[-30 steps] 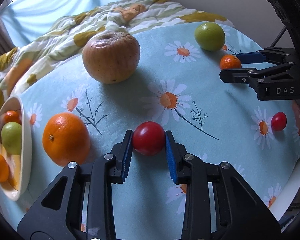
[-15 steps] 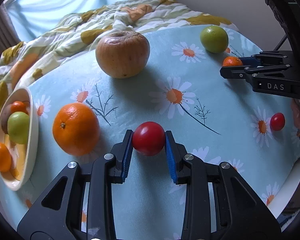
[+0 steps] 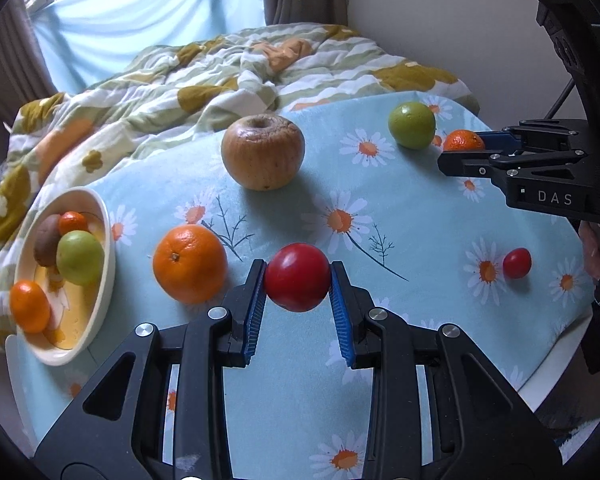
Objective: Organize fruits
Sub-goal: 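Lift the red tomato with the left gripper while the right gripper grasps a mandarin, then lower the tomato into the bowl and open the left gripper while the right gripper carries the mandarin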
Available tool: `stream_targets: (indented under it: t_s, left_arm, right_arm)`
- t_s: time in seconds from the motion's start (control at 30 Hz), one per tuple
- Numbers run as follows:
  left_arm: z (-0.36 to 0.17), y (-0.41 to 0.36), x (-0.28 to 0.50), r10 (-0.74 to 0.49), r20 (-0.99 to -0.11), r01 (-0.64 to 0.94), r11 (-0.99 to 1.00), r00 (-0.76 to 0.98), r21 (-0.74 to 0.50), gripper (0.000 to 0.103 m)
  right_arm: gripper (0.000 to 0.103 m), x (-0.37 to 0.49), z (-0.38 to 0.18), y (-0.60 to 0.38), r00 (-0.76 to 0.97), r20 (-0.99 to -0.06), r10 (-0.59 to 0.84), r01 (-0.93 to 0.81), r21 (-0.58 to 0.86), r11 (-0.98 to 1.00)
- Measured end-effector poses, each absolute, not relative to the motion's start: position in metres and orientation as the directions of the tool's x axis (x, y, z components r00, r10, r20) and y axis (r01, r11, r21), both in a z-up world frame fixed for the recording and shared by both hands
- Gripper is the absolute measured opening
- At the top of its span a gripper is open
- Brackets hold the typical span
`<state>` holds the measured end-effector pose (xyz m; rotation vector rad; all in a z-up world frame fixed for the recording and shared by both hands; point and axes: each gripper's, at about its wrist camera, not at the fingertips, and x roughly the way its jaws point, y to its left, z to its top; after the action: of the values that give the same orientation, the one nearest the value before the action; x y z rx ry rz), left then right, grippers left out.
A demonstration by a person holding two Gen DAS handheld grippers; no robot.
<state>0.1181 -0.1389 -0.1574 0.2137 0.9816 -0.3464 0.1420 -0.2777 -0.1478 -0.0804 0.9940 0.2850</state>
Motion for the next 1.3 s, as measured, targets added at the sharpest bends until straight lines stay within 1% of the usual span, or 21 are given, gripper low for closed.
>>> stream_targets:
  t_s: [0.2,0.43,0.7,1.03,1.3]
  left_arm:
    - [-0.124,-0.124,0.105,-0.194,-0.807,0.354,0.935,0.557,0.019,0.037]
    - [-0.087,-0.090,0.094,-0.174,-0.771,0.302,0.953,0.613,0.024,0.037]
    - [-0.065,-0.033,0.096,-0.150,-0.755,0.261,0.965,0.638,0.029,0.037]
    - [-0.075,0.053,0.129,-0.152,-0.777,0.282,0.959,0.610,0.034,0.037]
    - [-0.103,0.114,0.168,-0.151,-0.802,0.287,0.957,0.578,0.026,0.037]
  right_arm:
    - [0.033,0.129,-0.120,-0.258,0.524,-0.822,0.221,-0.298,0.066,0.952]
    - [0.033,0.119,-0.089,-0.227,0.529,-0.809,0.256,-0.341,0.074,0.937]
    - [0.033,0.118,-0.071,-0.165,0.527,-0.793,0.306,-0.400,0.085,0.912]
    - [0.033,0.149,-0.074,-0.075,0.518,-0.796,0.313,-0.395,0.102,0.913]
    - [0.033,0.178,-0.089,-0.016,0.502,-0.805,0.316,-0.365,0.134,0.921]
